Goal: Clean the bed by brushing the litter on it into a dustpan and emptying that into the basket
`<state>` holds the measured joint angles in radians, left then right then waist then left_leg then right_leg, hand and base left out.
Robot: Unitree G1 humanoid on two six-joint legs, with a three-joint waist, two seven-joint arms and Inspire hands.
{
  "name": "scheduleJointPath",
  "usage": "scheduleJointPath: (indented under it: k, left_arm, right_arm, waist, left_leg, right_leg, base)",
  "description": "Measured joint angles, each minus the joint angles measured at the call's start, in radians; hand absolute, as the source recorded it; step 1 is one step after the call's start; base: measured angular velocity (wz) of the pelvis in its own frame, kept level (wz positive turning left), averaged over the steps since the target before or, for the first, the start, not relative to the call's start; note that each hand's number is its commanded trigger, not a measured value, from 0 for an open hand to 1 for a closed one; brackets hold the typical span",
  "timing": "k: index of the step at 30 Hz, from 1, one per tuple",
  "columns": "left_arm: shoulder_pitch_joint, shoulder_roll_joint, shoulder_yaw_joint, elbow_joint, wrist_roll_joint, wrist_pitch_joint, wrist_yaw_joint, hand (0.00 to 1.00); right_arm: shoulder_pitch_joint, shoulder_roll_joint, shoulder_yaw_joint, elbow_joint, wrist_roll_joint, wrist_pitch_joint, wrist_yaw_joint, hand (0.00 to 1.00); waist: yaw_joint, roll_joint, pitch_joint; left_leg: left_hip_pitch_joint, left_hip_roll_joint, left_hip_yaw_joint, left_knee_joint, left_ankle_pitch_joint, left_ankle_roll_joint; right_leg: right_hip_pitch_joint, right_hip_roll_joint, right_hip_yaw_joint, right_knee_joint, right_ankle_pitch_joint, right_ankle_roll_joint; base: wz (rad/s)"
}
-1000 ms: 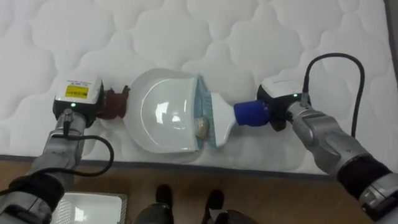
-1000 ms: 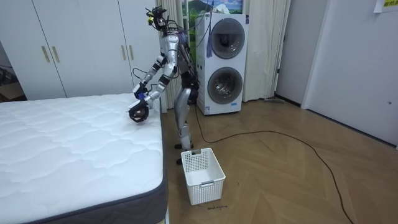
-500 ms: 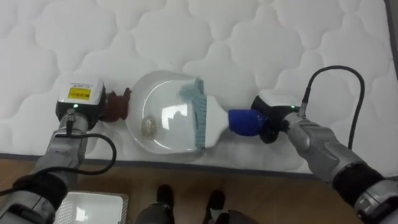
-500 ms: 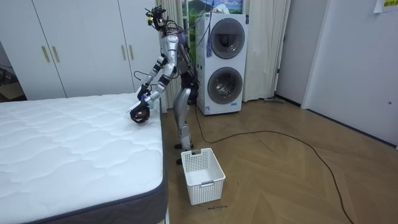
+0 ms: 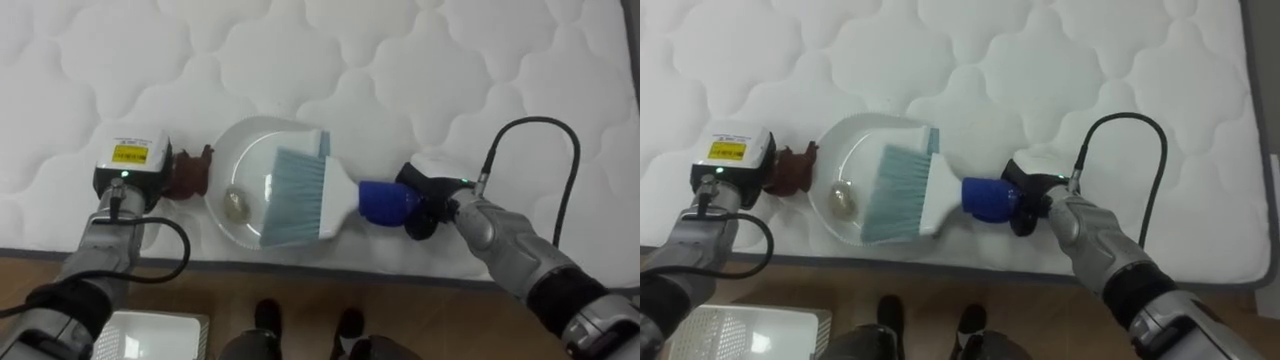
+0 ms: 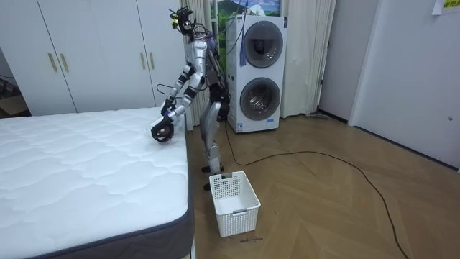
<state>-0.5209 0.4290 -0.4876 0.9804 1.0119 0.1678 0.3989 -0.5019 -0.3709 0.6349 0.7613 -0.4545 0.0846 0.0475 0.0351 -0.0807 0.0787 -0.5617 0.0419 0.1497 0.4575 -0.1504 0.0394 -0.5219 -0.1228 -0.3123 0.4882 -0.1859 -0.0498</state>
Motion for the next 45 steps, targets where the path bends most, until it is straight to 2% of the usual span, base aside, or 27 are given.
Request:
scheduleJointPath:
  k: [4, 7, 9, 13, 15, 17, 18, 19, 20, 21, 22, 23, 25, 29, 31, 34, 37, 38, 41, 42, 44, 45]
  left_arm:
    - [0.001, 0.0, 0.001, 0.004, -0.006, -0.001, 0.023, 1.0]
    - [0.009, 0.001, 0.006, 0.015, -0.006, -0.022, 0.068, 1.0]
    - [0.032, 0.002, 0.018, 0.018, -0.007, -0.039, 0.086, 1.0]
    - [0.051, 0.002, 0.045, 0.018, 0.0, -0.054, 0.106, 1.0]
    - [0.073, 0.005, 0.076, 0.007, 0.002, -0.064, 0.128, 1.0]
    - [0.144, 0.015, 0.156, -0.033, 0.028, -0.07, 0.16, 1.0]
    - [0.18, 0.015, 0.198, -0.045, 0.054, -0.069, 0.165, 1.0]
    - [0.199, 0.015, 0.219, -0.052, 0.066, -0.069, 0.168, 1.0]
    - [0.238, 0.016, 0.25, -0.069, 0.073, -0.065, 0.183, 1.0]
    - [0.277, 0.016, 0.281, -0.098, 0.069, -0.063, 0.188, 1.0]
    - [0.292, 0.016, 0.292, -0.108, 0.067, -0.061, 0.191, 1.0]
    - [0.316, 0.015, 0.306, -0.126, 0.066, -0.057, 0.195, 1.0]
    - [0.355, 0.013, 0.33, -0.15, 0.069, -0.057, 0.202, 1.0]
    - [0.456, 0.01, 0.349, -0.235, 0.06, -0.058, 0.202, 1.0]
    - [0.484, 0.008, 0.368, -0.283, 0.059, -0.057, 0.188, 1.0]
    - [0.513, 0.003, 0.382, -0.327, 0.058, -0.049, 0.151, 1.0]
    - [0.573, -0.02, 0.436, -0.407, 0.055, -0.06, 0.129, 1.0]
    - [0.583, -0.028, 0.439, -0.425, 0.03, -0.066, 0.113, 1.0]
    - [0.587, -0.034, 0.435, -0.455, -0.051, -0.08, 0.057, 1.0]
    - [0.587, -0.035, 0.435, -0.461, -0.07, -0.081, 0.046, 1.0]
    - [0.589, -0.035, 0.437, -0.497, -0.119, -0.081, 0.006, 1.0]
    - [0.589, -0.035, 0.438, -0.507, -0.122, -0.081, 0.0, 1.0]
  right_arm:
    - [0.002, -0.001, -0.005, 0.02, 0.0, -0.006, -0.003, 1.0]
    - [0.034, -0.002, -0.041, 0.027, -0.018, -0.028, -0.022, 1.0]
    - [0.061, -0.002, -0.066, 0.044, -0.023, -0.043, -0.023, 1.0]
    - [0.1, -0.014, -0.126, 0.049, -0.002, -0.044, -0.069, 1.0]
    - [0.119, -0.027, -0.174, 0.048, 0.013, -0.054, -0.089, 1.0]
    - [0.158, -0.038, -0.272, 0.044, 0.014, -0.061, -0.102, 1.0]
    - [0.183, -0.045, -0.331, 0.04, 0.013, -0.06, -0.105, 1.0]
    - [0.196, -0.048, -0.361, 0.036, 0.014, -0.059, -0.106, 0.91]
    - [0.219, -0.058, -0.407, 0.016, 0.025, -0.055, -0.112, 0.42]
    - [0.232, -0.072, -0.443, -0.003, 0.046, -0.051, -0.121, 0.06]
    - [0.233, -0.076, -0.459, -0.004, 0.068, -0.05, -0.125, 0.0]
    - [0.233, -0.081, -0.486, -0.012, 0.102, -0.045, -0.135, 0.0]
    - [0.241, -0.083, -0.519, -0.054, 0.146, -0.04, -0.14, 0.0]
    - [0.306, -0.085, -0.576, -0.129, 0.223, -0.036, -0.155, 0.0]
    - [0.333, -0.085, -0.592, -0.178, 0.227, -0.017, -0.157, 0.0]
    - [0.366, -0.084, -0.591, -0.242, 0.253, -0.017, -0.156, 0.0]
    - [0.377, -0.084, -0.6, -0.301, 0.276, -0.017, -0.158, 0.0]
    - [0.383, -0.084, -0.609, -0.314, 0.281, -0.017, -0.169, 0.0]
    - [0.418, -0.084, -0.62, -0.351, 0.33, -0.019, -0.19, 0.0]
    - [0.418, -0.084, -0.621, -0.351, 0.337, -0.019, -0.19, 0.0]
    - [0.439, -0.084, -0.637, -0.389, 0.347, -0.019, -0.196, 0.0]
    - [0.443, -0.084, -0.642, -0.402, 0.347, -0.02, -0.203, 0.0]
  waist:
    - [-0.004, 0.0, -0.0001]
    - [-0.005, -0.001, -0.0005]
    - [-0.005, -0.008, -0.0055]
    - [-0.003, -0.011, -0.0085]
    - [-0.005, -0.013, -0.0134]
    - [-0.01, -0.02, -0.0278]
    - [-0.014, -0.019, -0.0382]
    - [-0.015, -0.02, -0.0439]
    - [-0.016, -0.019, -0.0524]
    - [-0.019, -0.018, -0.057]
    - [-0.026, -0.018, -0.0595]
    - [-0.026, -0.017, -0.065]
    - [-0.026, -0.017, -0.0698]
    - [-0.029, -0.008, -0.084]
    - [-0.027, -0.001, -0.0857]
    - [-0.025, 0.019, -0.0834]
    - [-0.026, 0.037, -0.0819]
    - [-0.034, 0.044, -0.0816]
    - [-0.07, 0.043, -0.082]
    - [-0.073, 0.042, -0.0818]
    - [-0.082, 0.041, -0.0818]
    - [-0.081, 0.041, -0.0818]
  left_leg:
    - [0.0, 0.001, 0.0, 0.003, 0.001, 0.001]
    - [0.009, -0.001, -0.001, -0.001, 0.001, 0.002]
    - [0.036, -0.003, 0.009, -0.014, 0.001, 0.002]
    - [0.068, -0.002, 0.009, -0.016, 0.001, 0.002]
    - [0.084, -0.001, 0.008, -0.017, 0.001, 0.002]
    - [0.13, -0.004, 0.007, -0.036, 0.001, 0.001]
    - [0.162, -0.005, 0.003, -0.054, 0.001, 0.001]
    - [0.18, -0.005, 0.002, -0.064, 0.001, 0.001]
    - [0.216, -0.006, 0.001, -0.083, 0.001, 0.0]
    - [0.248, -0.006, 0.001, -0.099, 0.002, -0.001]
    - [0.263, -0.006, 0.001, -0.106, 0.003, -0.002]
    - [0.288, -0.005, 0.0, -0.123, 0.003, -0.003]
    - [0.329, -0.005, 0.001, -0.144, 0.004, -0.004]
    - [0.412, -0.014, -0.012, -0.18, 0.003, -0.005]
    - [0.423, -0.018, -0.016, -0.189, 0.003, -0.005]
    - [0.463, -0.021, -0.018, -0.209, 0.003, -0.005]
    - [0.489, -0.027, -0.026, -0.236, 0.002, -0.005]
    - [0.493, -0.036, -0.056, -0.236, 0.003, -0.005]
    - [0.504, -0.061, -0.144, -0.233, 0.009, -0.005]
    - [0.502, -0.07, -0.16, -0.23, 0.01, -0.005]
    - [0.49, -0.09, -0.222, -0.216, 0.014, -0.005]
    - [0.487, -0.093, -0.234, -0.215, 0.017, -0.005]
  right_leg:
    - [-0.001, 0.0, 0.001, 0.002, 0.001, -0.001]
    - [0.01, -0.001, 0.001, -0.004, 0.001, 0.0]
    - [0.028, -0.002, 0.011, -0.007, 0.0, 0.003]
    - [0.06, -0.002, 0.013, -0.014, -0.001, 0.004]
    - [0.079, 0.001, 0.014, -0.022, 0.0, 0.004]
    - [0.118, 0.005, 0.02, -0.043, 0.0, 0.006]
    - [0.154, 0.01, 0.018, -0.062, 0.003, 0.01]
    - [0.172, 0.012, 0.018, -0.074, 0.004, 0.012]
    - [0.21, 0.019, 0.022, -0.097, 0.009, 0.016]
    - [0.245, 0.022, 0.02, -0.119, 0.013, 0.019]
    - [0.263, 0.025, 0.019, -0.132, 0.016, 0.021]
    - [0.293, 0.031, 0.019, -0.155, 0.022, 0.024]
    - [0.337, 0.038, 0.019, -0.187, 0.032, 0.026]
    - [0.439, 0.046, 0.009, -0.252, 0.045, 0.038]
    - [0.454, 0.046, 0.011, -0.262, 0.046, 0.04]
    - [0.487, 0.045, 0.023, -0.268, 0.047, 0.043]
    - [0.512, 0.054, 0.065, -0.268, 0.04, 0.053]
    - [0.531, 0.054, 0.062, -0.274, 0.036, 0.057]
    - [0.595, 0.053, 0.064, -0.304, 0.027, 0.071]
    - [0.602, 0.052, 0.064, -0.307, 0.025, 0.074]
    - [0.626, 0.053, 0.061, -0.322, 0.019, 0.081]
    - [0.628, 0.053, 0.059, -0.321, 0.019, 0.081]
  base:
    - [0.0]
    - [0.0]
    - [-0.06]
    - [-0.03]
    - [-0.04]
    - [-0.03]
    - [0.0]
    - [0.05]
    - [0.0]
    - [0.0]
    - [0.0]
    - [0.0]
    - [0.0]
    - [0.06]
    - [0.09]
    - [0.06]
    - [0.08]
    - [0.59]
    - [0.83]
    - [0.9]
    - [0.82]
    - [0.69]
